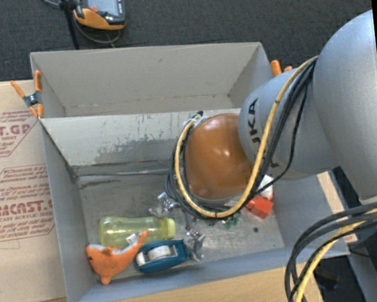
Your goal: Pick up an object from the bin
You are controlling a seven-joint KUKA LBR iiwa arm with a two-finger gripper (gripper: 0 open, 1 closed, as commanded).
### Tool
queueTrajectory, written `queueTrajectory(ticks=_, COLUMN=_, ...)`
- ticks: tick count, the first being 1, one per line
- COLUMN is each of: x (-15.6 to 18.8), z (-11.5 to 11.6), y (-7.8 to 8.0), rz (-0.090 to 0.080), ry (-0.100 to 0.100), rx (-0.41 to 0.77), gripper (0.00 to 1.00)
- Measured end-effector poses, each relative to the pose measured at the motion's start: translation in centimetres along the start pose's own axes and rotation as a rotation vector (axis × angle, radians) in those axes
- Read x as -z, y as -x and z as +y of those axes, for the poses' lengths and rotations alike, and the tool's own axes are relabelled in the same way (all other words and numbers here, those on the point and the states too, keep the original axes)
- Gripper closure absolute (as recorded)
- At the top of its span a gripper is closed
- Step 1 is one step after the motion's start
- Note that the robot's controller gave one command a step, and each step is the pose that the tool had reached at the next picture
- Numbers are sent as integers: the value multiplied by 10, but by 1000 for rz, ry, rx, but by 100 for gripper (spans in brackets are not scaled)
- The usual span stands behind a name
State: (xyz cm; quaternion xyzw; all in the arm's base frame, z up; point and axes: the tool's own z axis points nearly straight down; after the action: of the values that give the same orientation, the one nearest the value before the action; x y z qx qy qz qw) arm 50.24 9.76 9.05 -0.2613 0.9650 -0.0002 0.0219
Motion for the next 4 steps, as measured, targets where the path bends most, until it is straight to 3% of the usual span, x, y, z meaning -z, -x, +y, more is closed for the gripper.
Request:
queueTrajectory(ticks=1, x=3, z=7, y=17, rz=31, ry=0, rx=-12, gripper=100)
queueTrajectory(ticks=2, x=55, z=10, y=21, rz=42, ry=13, rx=25, gripper=100)
queueTrajectory(ticks=3, x=100, z=-5, y=21, rz=41, ry=13, rx=-17, gripper=100)
queueTrajectory(ticks=4, x=53, z=22, y=43, rz=33, ry=10, rx=0, gripper=0)
